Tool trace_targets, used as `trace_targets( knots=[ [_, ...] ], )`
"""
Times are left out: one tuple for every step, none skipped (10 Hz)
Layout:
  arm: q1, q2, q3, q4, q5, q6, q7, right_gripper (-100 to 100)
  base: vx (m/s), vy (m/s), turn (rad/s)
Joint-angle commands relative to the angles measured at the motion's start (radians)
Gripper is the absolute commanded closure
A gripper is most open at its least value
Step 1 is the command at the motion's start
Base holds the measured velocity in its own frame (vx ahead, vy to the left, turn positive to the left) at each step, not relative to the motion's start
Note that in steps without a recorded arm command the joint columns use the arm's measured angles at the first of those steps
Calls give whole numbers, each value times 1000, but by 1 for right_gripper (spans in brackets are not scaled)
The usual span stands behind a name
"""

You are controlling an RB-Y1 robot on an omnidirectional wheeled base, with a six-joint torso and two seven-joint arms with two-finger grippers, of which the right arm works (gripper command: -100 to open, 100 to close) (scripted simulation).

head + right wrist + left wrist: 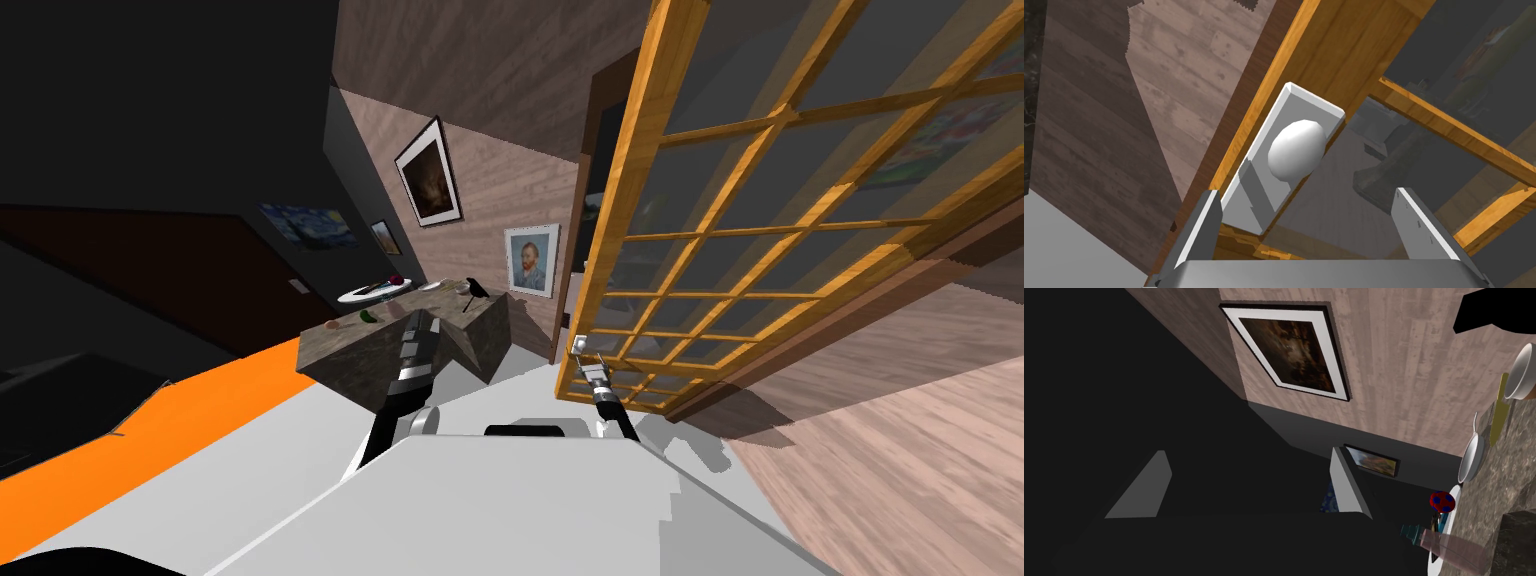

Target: Pull the door open

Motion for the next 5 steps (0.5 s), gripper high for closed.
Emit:
trace_targets(
  knots=[
    [4,1,9,-9,-17,3,-50,-100,-52,-21,55],
    [7,2,16,-15,-31,4,-76,-100,-72,-41,68],
    [7,2,16,-15,-31,4,-93,-100,-61,-25,34],
    [10,2,23,-22,-45,6,-128,-100,-61,-19,47],
    [10,2,23,-22,-45,6,-134,-100,-45,-15,28]
  ],
)
